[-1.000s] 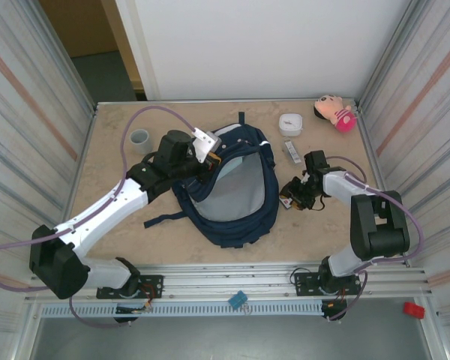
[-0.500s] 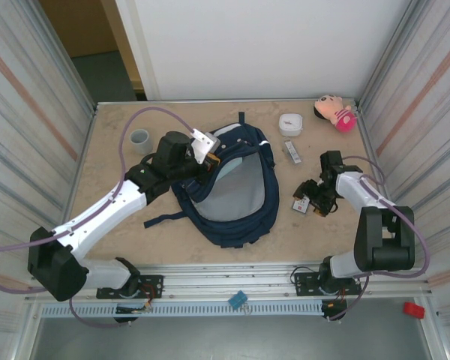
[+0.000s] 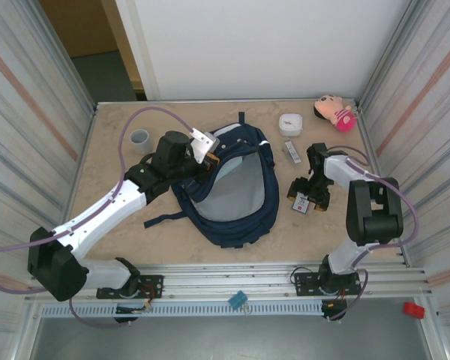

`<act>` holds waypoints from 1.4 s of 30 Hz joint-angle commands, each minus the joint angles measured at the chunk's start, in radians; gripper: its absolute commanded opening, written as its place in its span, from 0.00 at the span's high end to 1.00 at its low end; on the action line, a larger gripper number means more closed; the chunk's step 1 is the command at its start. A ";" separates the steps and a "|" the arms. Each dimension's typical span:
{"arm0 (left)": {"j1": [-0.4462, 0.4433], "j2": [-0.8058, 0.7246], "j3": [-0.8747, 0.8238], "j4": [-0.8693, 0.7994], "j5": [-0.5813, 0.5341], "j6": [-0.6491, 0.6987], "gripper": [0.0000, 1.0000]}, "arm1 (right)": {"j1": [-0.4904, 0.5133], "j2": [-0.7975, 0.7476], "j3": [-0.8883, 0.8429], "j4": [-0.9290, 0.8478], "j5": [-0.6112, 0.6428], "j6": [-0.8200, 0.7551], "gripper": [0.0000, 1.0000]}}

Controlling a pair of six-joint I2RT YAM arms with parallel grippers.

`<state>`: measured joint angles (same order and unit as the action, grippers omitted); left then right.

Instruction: Pack books, pencil case, and school supplies into a backpack

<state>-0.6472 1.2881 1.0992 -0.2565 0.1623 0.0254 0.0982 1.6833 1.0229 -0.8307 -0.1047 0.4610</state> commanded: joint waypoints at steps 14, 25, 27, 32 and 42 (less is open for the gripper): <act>0.015 -0.046 0.010 0.040 -0.036 -0.009 1.00 | 0.006 0.135 0.034 0.001 0.075 -0.043 0.31; 0.015 -0.066 0.005 0.033 -0.041 -0.013 1.00 | -0.008 -0.009 0.013 -0.001 0.014 -0.058 0.47; 0.015 -0.066 0.007 0.034 -0.040 -0.013 1.00 | -0.013 -0.079 0.011 -0.020 0.003 -0.052 0.46; 0.015 -0.062 0.013 0.034 -0.029 -0.015 1.00 | 0.000 -0.247 0.041 -0.088 -0.076 -0.005 0.46; 0.015 -0.050 0.019 0.065 -0.004 -0.036 1.00 | 0.342 -0.423 0.012 0.224 -0.298 0.387 0.46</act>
<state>-0.6468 1.2785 1.0992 -0.2634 0.1562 0.0196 0.3798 1.2591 1.0653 -0.7513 -0.3077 0.6682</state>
